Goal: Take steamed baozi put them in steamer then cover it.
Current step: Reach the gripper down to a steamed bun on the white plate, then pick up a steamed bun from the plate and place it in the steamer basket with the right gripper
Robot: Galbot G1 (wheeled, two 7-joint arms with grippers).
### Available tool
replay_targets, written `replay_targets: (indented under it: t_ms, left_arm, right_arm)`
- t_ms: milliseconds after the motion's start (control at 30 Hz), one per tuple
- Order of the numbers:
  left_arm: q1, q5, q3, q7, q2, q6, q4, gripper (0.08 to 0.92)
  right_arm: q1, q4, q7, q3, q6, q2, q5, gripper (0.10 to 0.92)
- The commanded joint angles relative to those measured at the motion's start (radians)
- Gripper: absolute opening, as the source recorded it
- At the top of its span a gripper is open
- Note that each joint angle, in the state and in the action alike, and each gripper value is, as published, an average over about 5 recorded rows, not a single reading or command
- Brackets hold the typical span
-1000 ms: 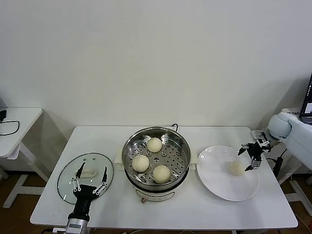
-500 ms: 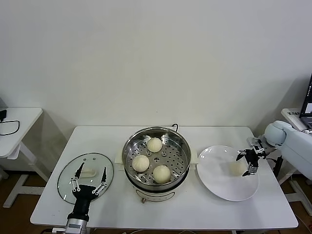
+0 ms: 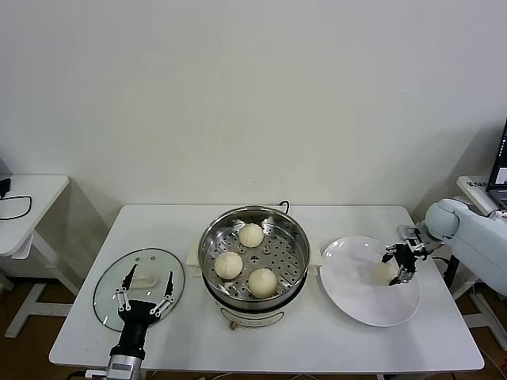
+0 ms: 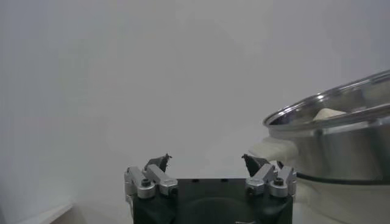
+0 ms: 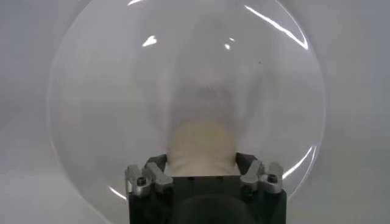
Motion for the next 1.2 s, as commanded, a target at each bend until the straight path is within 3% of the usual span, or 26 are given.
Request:
replay_targets:
  t_ms: [33,233,467,800,1200]
  left_arm:
    - [-0.001,0.0,0.0,0.0,0.0,0.001,-0.002,0.823]
    - [-0.005,-0.001,0.002,-0.001,0.003,0.004,-0.006,0.823]
    - [-0.011,-0.001,0.013,-0.001,0.007,0.006,-0.008,0.823]
    - [-0.013,-0.001,0.02,-0.002,0.012,0.011,-0.018,0.823]
    - [-0.019,-0.001,0.027,-0.006,0.013,0.011,-0.014,0.823]
  right_arm:
    - [0.017,0.01,0.004,-0.015,0.002,0.002,0.002,0.678]
    - [0.195,0.074,-0.048,-0.129,-0.004,-0.011,0.046,0.658]
    - [0.584,0.233,-0.179,-0.429,-0.077,0.035,0.236,0.648]
    - [0.874,0.467,-0.094,-0.65,-0.232,0.247,0.59,0.645]
    - [0.845,0.528,-0.013,-0.697,-0.298,0.397,0.618,0.645]
